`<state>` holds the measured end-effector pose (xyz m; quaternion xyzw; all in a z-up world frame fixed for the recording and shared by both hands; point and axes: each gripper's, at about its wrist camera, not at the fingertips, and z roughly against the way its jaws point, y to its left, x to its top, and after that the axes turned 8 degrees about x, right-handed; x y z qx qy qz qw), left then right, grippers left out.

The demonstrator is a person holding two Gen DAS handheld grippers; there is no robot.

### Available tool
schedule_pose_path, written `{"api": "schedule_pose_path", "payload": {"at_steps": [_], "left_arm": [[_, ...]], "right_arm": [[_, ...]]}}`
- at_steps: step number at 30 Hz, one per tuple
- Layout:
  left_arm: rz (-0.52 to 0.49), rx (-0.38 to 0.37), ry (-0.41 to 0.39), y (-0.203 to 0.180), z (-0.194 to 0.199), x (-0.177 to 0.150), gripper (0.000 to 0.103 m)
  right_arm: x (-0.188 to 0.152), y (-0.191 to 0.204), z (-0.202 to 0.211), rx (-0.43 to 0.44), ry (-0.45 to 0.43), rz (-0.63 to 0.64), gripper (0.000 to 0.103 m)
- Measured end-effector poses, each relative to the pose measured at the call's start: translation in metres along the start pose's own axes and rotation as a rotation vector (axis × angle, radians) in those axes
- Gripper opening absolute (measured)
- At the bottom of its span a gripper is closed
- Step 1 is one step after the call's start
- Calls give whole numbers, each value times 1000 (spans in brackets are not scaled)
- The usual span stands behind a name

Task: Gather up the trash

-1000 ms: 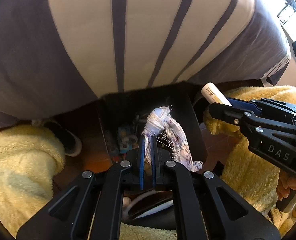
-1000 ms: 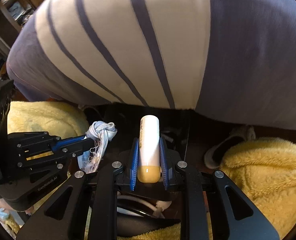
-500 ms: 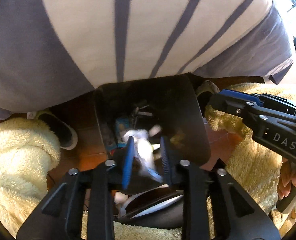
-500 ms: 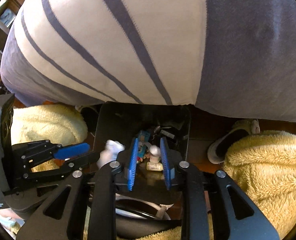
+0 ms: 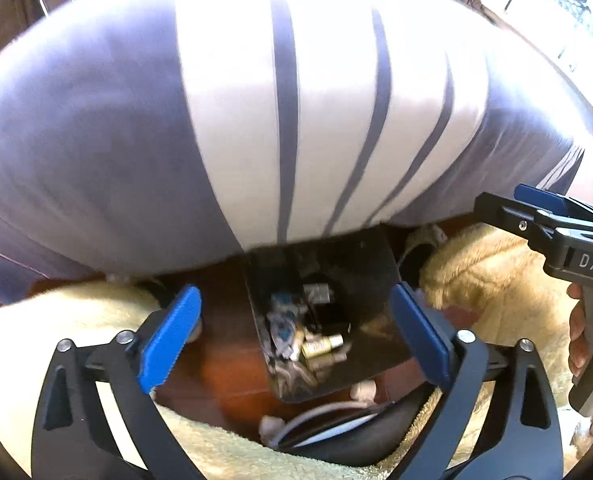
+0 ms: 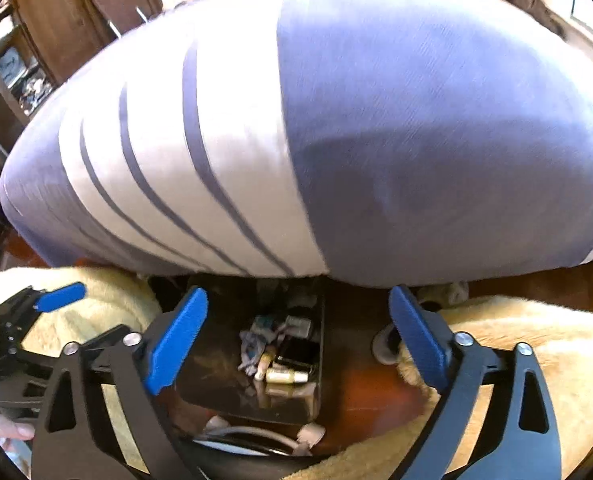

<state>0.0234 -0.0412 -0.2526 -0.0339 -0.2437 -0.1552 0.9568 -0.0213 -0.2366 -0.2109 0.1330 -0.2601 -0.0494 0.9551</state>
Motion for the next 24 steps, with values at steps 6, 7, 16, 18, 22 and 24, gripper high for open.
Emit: {"api": "schedule_pose_path", "payload": {"at_steps": [6, 7, 16, 18, 22, 24], "left_arm": [[5, 36, -142, 7, 55, 17, 95], [6, 40, -161, 6, 63, 18, 95], [31, 79, -393, 4, 147, 28, 95], [42, 93, -427, 5, 159, 29, 95], [71, 117, -505, 8, 185, 30, 95], [81, 128, -533, 9, 196, 30, 95]], "right_arm": [[13, 9, 52, -22, -116, 45, 99], [15, 12, 59, -23, -132, 54, 99], [19, 42, 141, -87, -365, 140, 99], [20, 46, 158, -84, -413, 151, 99], [20, 50, 180, -110, -487, 172, 99], [20, 54, 189, -102, -523, 176, 99]]}}
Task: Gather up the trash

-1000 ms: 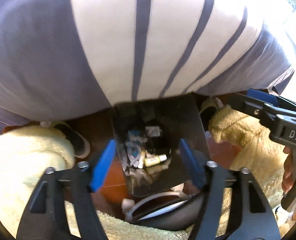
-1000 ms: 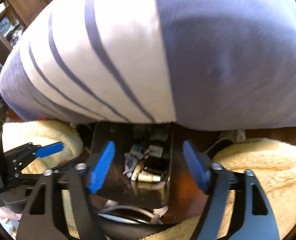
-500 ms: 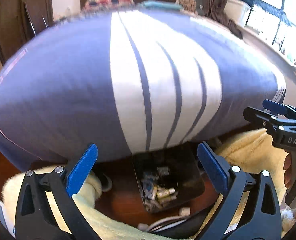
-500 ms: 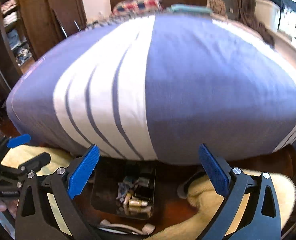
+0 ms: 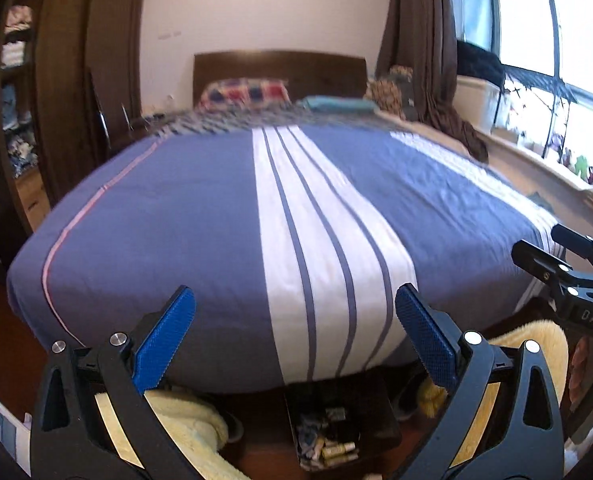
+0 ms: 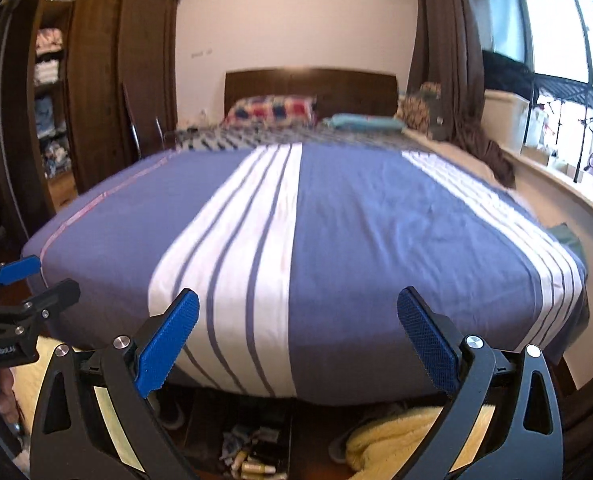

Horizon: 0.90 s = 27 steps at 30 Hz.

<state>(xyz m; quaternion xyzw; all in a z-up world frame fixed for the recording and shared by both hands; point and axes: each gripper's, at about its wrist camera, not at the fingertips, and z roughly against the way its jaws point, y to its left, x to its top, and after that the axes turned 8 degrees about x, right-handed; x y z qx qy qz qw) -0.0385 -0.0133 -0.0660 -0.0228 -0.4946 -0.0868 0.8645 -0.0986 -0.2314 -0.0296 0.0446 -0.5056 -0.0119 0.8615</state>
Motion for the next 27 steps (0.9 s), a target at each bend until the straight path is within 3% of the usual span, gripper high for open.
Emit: {"api": "schedule_pose_path", "payload": {"at_steps": [10, 27], "left_arm": [[2, 34, -95, 3, 29, 14, 95], [8, 44, -101, 5, 31, 10, 95]], "right_arm": [[11, 3, 27, -26, -97, 1, 99], [9, 13, 29, -22, -105, 7, 99]]}}
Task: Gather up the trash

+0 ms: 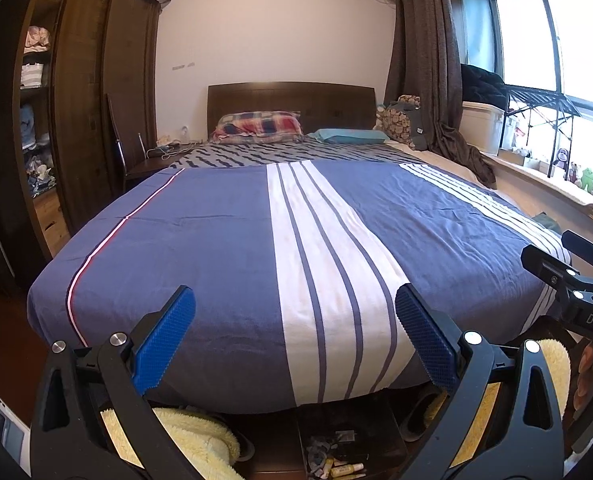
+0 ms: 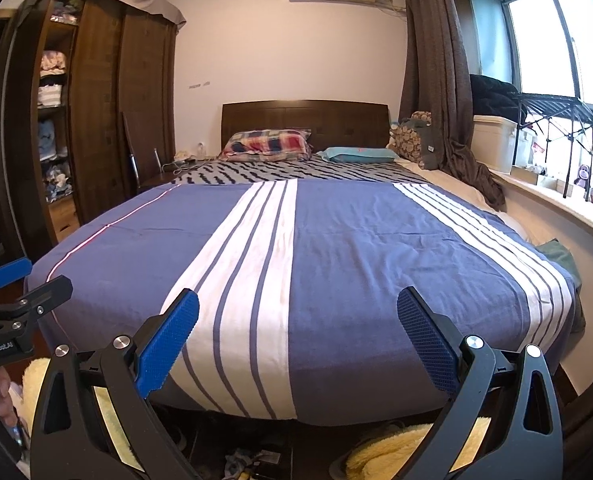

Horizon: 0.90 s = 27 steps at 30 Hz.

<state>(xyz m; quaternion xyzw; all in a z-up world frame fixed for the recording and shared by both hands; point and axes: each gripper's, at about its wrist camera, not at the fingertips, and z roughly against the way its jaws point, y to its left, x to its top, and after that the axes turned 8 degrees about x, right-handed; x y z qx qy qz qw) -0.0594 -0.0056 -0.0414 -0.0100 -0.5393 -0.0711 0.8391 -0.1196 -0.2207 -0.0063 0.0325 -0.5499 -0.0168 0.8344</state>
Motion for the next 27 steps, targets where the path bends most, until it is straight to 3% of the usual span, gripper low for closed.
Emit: {"api": "schedule_pose_path", "payload": {"at_steps": [27], "left_arm": [[-1, 4, -13, 1, 3, 2, 95]], "right_arm": [[-2, -2, 1, 6, -2, -10, 99]]}}
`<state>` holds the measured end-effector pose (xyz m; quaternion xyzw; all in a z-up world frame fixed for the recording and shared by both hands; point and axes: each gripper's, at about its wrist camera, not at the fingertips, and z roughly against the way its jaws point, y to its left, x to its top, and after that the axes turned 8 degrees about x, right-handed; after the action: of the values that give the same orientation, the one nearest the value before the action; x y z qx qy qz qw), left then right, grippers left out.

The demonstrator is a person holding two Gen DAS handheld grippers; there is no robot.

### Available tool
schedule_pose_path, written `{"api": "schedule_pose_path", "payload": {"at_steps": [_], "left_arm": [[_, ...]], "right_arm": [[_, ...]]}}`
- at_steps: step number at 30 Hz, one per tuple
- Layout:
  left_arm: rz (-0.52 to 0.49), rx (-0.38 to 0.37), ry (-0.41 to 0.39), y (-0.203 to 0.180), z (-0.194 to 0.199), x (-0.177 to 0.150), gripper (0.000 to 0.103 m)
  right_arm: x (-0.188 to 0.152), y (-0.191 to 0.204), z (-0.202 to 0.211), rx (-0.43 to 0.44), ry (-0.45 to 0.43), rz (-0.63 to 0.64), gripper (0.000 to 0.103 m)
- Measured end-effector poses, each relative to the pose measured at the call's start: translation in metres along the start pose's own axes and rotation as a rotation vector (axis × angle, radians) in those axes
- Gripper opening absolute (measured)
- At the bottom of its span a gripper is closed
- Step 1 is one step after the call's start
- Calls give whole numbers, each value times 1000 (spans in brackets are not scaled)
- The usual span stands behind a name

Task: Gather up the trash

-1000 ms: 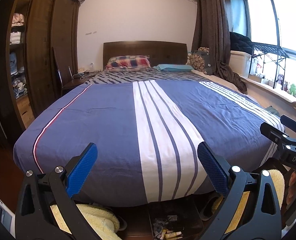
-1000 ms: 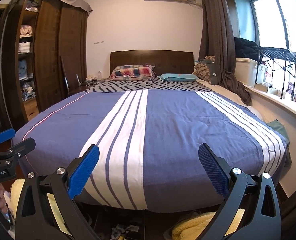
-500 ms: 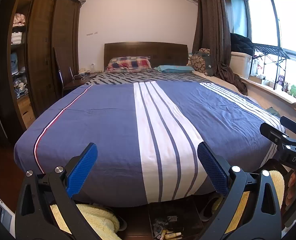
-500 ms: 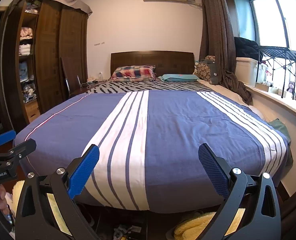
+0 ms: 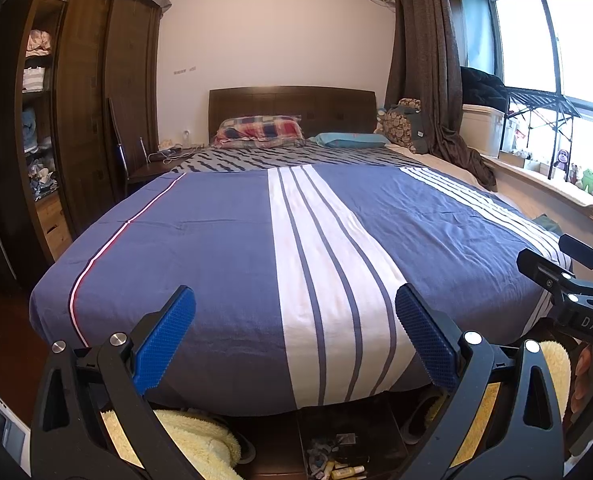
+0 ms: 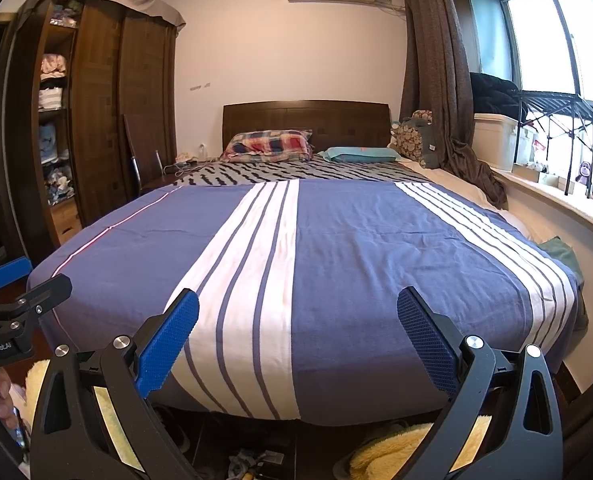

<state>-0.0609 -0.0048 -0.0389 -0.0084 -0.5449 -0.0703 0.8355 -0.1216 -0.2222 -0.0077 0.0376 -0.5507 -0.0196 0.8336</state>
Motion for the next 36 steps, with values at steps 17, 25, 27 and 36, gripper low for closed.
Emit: {"api": "schedule_pose_path", "payload": {"at_steps": [17, 25, 27, 36], "left_arm": [[2, 2, -1, 0, 0, 1, 95], [1, 4, -2, 0, 0, 1, 95], [2, 5, -3, 0, 1, 1, 95], [2, 6, -4, 0, 1, 1, 95]], "right_arm": [[-1, -2, -1, 6, 4, -3, 99], [-1, -2, -2, 5, 8, -3, 99], [-1, -2, -2, 5, 7, -5, 99], [-1, -3, -2, 7, 6, -6, 99]]}}
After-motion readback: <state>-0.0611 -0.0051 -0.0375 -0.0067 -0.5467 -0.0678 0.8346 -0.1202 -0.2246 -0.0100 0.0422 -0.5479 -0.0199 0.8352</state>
